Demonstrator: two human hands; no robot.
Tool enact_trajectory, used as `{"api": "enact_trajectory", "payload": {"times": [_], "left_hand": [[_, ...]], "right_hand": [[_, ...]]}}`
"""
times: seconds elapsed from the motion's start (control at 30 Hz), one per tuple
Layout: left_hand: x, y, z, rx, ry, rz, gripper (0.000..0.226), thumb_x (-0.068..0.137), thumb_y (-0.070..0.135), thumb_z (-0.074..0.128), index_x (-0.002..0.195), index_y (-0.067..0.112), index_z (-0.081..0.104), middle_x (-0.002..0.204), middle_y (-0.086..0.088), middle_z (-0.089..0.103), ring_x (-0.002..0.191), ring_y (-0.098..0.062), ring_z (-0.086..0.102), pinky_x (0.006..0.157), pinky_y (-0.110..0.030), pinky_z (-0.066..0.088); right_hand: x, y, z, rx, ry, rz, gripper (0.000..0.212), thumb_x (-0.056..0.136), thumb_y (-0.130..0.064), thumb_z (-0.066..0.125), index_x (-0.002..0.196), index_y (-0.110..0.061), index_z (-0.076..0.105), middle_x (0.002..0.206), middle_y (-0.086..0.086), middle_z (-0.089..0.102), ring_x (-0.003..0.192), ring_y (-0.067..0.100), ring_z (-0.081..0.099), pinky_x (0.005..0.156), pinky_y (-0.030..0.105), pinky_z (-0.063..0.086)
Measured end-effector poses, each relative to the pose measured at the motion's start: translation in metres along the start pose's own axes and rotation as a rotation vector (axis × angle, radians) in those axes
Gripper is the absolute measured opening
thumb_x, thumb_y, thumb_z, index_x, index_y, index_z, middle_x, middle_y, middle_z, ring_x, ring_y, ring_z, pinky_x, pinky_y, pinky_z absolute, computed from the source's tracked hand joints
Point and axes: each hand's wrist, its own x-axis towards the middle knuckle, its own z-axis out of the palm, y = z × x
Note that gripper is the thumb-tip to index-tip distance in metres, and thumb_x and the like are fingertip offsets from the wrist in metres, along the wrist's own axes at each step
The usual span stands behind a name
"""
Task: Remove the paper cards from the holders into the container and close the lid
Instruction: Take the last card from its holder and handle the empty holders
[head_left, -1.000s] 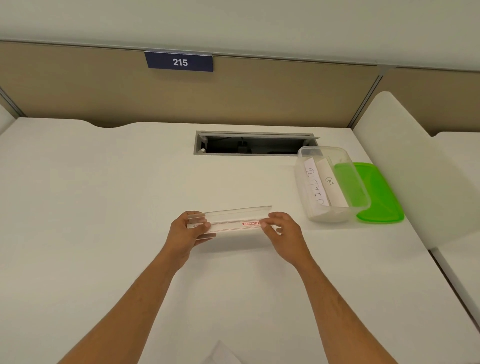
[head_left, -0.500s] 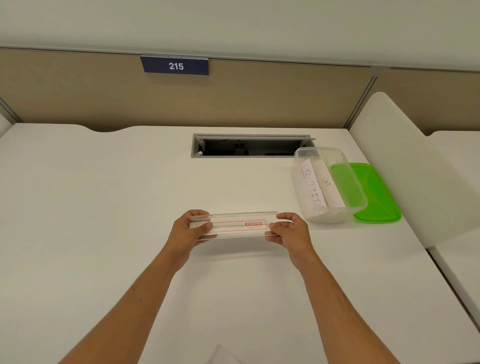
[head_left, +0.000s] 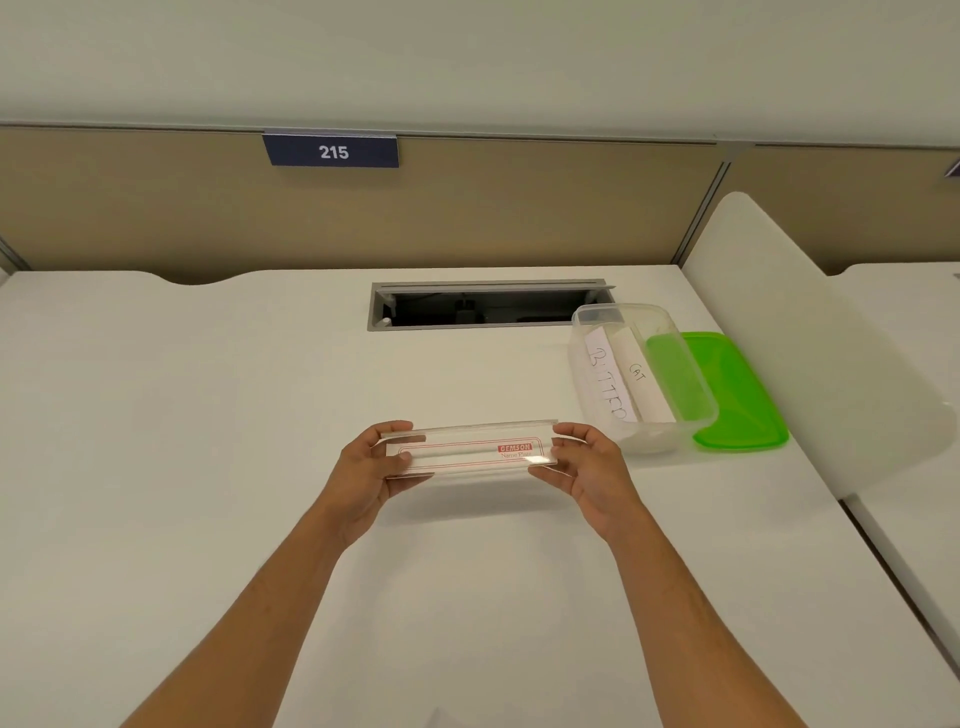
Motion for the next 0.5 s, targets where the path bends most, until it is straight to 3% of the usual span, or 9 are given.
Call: {"api": "enact_trajectory", "payload": {"times": [0.1, 0.23, 0.3, 0.4, 0.5], "left_hand": [[0.003, 0.003, 0.008, -0.033, -0.061, 0.004, 0.032, 0.087, -0.011, 0.059, 0.112, 0.007, 0.064, 0.114, -0.013, 0.070, 0.103, -0.034, 0.069, 0.077, -0.041, 0.060], [0.009, 0.008, 0.025, -0.025, -0.136, 0.007, 0.038, 0.078, -0.003, 0.068, 0.114, 0.009, 0.064, 0.116, -0.012, 0.068, 0.106, -0.036, 0.067, 0.079, -0.046, 0.058], [0.013, 0.009, 0.035, 0.003, -0.179, 0.005, 0.040, 0.078, -0.003, 0.069, 0.116, 0.010, 0.064, 0.118, -0.012, 0.066, 0.108, -0.037, 0.066, 0.080, -0.048, 0.058], [0.017, 0.010, 0.051, 0.058, -0.219, 0.009, 0.041, 0.077, 0.000, 0.074, 0.115, 0.011, 0.064, 0.121, -0.014, 0.064, 0.111, -0.038, 0.064, 0.081, -0.046, 0.057], [0.020, 0.011, 0.067, 0.059, -0.232, -0.004, 0.027, 0.082, 0.019, 0.071, 0.108, 0.012, 0.068, 0.119, -0.011, 0.066, 0.109, -0.035, 0.065, 0.080, -0.045, 0.056]], "right_hand": [[0.000, -0.010, -0.008, 0.041, 0.000, 0.006, 0.014, 0.091, -0.011, 0.063, 0.104, -0.005, 0.060, 0.101, 0.024, 0.067, 0.080, 0.033, 0.070, 0.069, 0.042, 0.059], [0.002, -0.026, -0.017, -0.037, 0.010, -0.006, 0.044, 0.081, -0.040, 0.074, 0.105, -0.007, 0.059, 0.090, 0.014, 0.070, 0.083, 0.031, 0.070, 0.074, 0.043, 0.060], [0.002, -0.034, -0.021, -0.058, -0.005, -0.011, 0.051, 0.075, -0.040, 0.079, 0.108, -0.007, 0.059, 0.089, 0.011, 0.074, 0.085, 0.031, 0.071, 0.074, 0.041, 0.060], [0.002, -0.045, -0.030, -0.061, -0.009, -0.019, 0.042, 0.081, -0.030, 0.078, 0.110, -0.005, 0.059, 0.095, 0.016, 0.075, 0.089, 0.031, 0.072, 0.075, 0.041, 0.060], [0.003, -0.053, -0.041, -0.047, 0.001, -0.031, 0.037, 0.083, -0.020, 0.074, 0.111, 0.000, 0.061, 0.083, 0.013, 0.074, 0.088, 0.033, 0.072, 0.074, 0.042, 0.060]]}}
